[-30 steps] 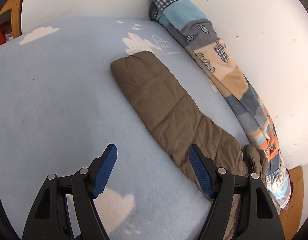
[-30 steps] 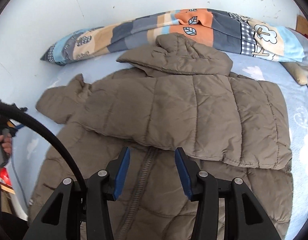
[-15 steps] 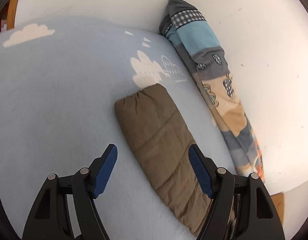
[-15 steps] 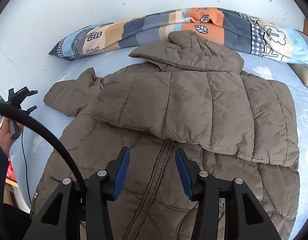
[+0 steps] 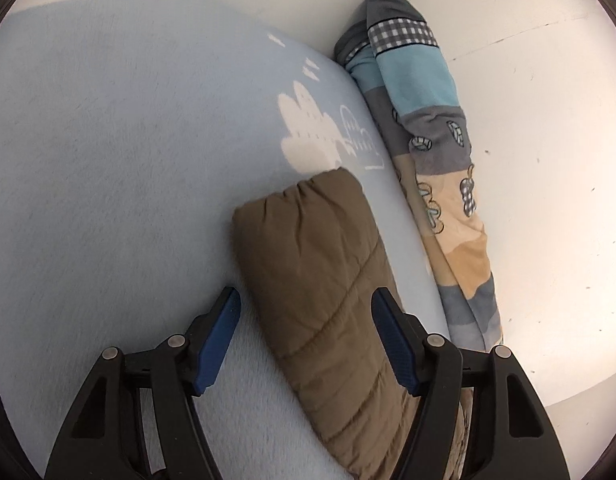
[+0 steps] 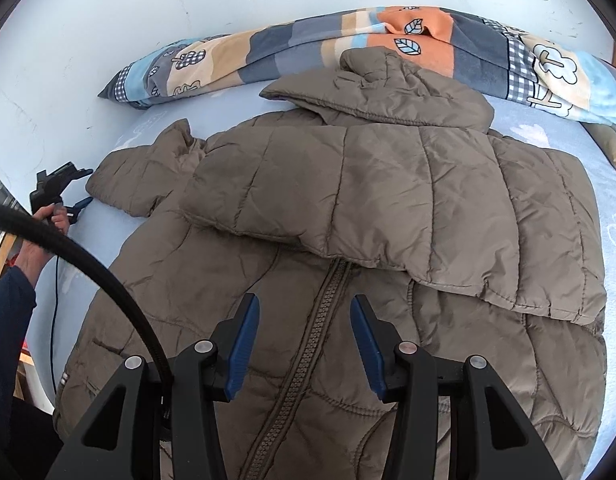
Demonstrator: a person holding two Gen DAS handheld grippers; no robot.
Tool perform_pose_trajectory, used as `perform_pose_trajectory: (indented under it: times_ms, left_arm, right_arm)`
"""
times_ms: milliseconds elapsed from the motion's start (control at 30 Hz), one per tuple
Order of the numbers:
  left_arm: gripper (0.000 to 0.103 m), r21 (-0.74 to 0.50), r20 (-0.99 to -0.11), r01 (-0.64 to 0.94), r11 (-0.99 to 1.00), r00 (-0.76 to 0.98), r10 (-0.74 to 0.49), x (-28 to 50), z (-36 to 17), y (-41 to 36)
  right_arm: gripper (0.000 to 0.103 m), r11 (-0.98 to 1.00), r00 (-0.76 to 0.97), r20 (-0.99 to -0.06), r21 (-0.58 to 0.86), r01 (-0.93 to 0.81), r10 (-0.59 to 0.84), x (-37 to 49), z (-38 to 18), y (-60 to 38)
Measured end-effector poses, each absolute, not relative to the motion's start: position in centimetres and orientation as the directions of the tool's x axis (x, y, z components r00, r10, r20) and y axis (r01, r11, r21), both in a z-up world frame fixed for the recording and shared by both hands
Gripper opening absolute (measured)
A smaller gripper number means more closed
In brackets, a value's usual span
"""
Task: Fold large clothes
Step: 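Move the left gripper to the other sleeve cuff and grasp it, then lift the sleeve with the left gripper and fold it across the body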
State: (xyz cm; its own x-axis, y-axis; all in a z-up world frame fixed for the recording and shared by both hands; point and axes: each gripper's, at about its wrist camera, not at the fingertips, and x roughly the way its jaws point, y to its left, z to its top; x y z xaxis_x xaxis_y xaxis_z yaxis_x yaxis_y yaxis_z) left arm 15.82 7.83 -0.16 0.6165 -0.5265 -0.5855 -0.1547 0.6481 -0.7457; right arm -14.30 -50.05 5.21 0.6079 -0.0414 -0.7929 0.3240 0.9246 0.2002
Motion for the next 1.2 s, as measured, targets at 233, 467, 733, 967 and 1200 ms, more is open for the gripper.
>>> perform_pose_trajectory:
  times_ms: [233,467,733,967,1200]
  left_arm:
    - [0.066,-0.765,-0.540,-0.131,0.630,0.665,-0.517,17.0,-0.5,7.5]
    - [0.024,-0.778,-0.531,-0.135,0.614,0.664,-0.527,17.2,-1.1,7.5]
    - [0.018,-0.804,-0.463,-0.060,0.592,0.688,-0.559,15.6,3.2,7.0]
    - [0.018,-0.787,-0.402,0.079,0.612,0.686,-0.606,12.2,10.7,3.6]
    - [0.018,-0.741,-0.334,0.254,0.622,0.664,-0.669,5.9,18.7,-2.2]
  right_arm:
    - [0.052,0.933,0.611,-0.791,0.200,0.300,-0.027,-14.2,4.9,-49.4]
    - [0.052,0.925,0.600,-0.800,0.204,0.321,-0.032,-14.1,4.2,-49.8]
    - [0.052,0.906,0.624,-0.780,0.223,0.360,-0.056,-14.8,5.0,-50.9]
    - [0.052,0.860,0.657,-0.749,0.272,0.431,-0.093,-15.9,6.7,-52.8]
    - [0.052,0.787,0.706,-0.698,0.367,0.497,-0.120,-18.1,9.0,-55.5]
